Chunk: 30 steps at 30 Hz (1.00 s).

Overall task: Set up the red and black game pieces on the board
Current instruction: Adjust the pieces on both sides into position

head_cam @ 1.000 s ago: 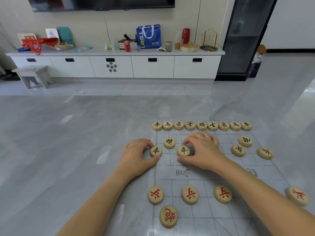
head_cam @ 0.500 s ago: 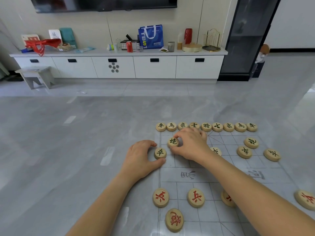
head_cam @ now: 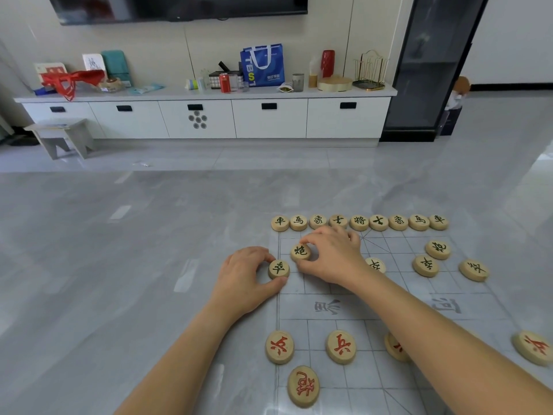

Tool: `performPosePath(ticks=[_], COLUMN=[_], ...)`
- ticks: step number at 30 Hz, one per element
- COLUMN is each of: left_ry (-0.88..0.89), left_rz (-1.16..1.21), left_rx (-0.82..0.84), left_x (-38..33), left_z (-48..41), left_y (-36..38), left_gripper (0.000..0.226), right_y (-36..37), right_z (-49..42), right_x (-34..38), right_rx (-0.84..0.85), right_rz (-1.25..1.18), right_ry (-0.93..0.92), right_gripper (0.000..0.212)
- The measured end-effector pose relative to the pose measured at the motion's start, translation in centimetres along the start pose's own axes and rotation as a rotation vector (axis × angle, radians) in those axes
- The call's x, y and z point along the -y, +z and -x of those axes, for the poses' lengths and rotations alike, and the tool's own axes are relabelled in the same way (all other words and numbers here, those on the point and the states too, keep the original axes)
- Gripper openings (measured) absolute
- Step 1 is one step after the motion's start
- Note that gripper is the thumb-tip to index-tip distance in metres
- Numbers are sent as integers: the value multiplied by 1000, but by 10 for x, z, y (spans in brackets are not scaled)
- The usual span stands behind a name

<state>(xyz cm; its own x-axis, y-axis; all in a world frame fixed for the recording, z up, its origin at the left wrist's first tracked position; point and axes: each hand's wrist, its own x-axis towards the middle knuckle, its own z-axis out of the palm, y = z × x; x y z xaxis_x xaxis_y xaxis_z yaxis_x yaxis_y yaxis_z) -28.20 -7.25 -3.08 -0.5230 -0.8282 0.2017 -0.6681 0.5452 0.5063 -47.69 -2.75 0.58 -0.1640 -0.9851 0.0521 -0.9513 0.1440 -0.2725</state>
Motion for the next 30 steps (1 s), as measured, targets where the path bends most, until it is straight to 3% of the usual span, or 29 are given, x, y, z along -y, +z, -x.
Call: performPosePath(ticks=[4,10,12,20,24,30], left_ry=[0,-15,-16,-1,-2,-7], left_rz=[-11,-30,-23,-36,-61,-64], left_rx=[19,8,-9,-25,-6,-2], left_x=[1,-2,-4,-5,-5,-5], left_z=[-1,-1,0,4,3,2], left_y=[-1,-2,-3,-4,-5,-5], left_gripper=[57,70,69,67,68,69], right_y=[-20,-53,-56,-42,-42,-42], right_z=[13,43,52,63,61,65], right_x=[-22,-98,-111,-95,-95,-99], right_rx=[-29,-154,-115,59,4,22], right_rz=[-50,-160,-151,50,158,133], right_ry=[53,199,207,-49,-35,-57], right_gripper=[63,43,37,51,43,53])
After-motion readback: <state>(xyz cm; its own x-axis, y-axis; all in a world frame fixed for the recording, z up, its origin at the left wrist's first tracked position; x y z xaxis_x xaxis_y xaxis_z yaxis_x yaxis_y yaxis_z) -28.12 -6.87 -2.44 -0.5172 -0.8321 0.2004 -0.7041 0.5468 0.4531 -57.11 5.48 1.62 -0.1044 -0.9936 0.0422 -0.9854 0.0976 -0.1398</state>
